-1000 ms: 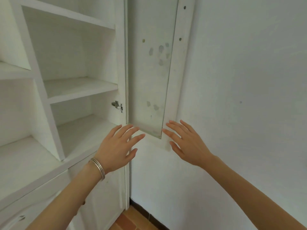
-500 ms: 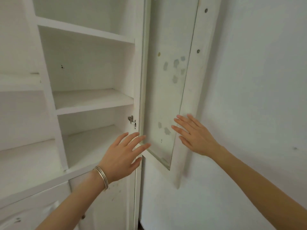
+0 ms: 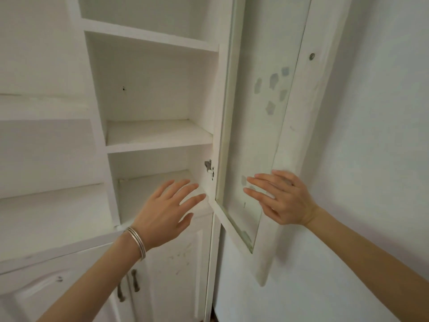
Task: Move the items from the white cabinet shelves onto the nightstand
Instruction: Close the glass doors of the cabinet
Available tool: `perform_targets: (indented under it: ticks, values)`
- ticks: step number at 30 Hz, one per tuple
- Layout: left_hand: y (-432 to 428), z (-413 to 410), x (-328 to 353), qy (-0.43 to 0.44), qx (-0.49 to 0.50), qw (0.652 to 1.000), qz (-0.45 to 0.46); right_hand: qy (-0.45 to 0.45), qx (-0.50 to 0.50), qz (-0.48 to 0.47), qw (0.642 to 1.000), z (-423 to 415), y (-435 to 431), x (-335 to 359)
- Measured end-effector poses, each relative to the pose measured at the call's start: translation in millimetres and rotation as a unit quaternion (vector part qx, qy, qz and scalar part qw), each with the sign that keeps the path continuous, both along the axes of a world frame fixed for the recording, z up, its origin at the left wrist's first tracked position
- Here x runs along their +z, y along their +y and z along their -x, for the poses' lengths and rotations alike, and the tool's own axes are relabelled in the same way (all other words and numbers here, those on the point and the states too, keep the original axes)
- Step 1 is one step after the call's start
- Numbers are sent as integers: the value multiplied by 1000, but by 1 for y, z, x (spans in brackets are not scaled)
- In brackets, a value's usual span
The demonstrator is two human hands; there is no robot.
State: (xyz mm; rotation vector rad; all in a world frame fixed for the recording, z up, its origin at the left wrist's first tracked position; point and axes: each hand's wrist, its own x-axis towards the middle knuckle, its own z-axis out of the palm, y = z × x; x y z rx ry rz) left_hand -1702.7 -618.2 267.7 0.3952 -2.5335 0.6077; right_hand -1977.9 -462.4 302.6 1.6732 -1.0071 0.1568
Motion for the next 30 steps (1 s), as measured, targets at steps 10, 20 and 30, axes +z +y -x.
perform_targets:
  ticks: [10,20,30]
  values:
    - [-35,-57,11,33,70,997,1,-24,123,-37,991,-105,-49,0]
    - [-106,-155,33,51,126,990,31,-25,143,-55,988,-202,-138,0]
    - [-198,-216,86,90,166,981,49,-20,98,-97,990,-250,-257,11]
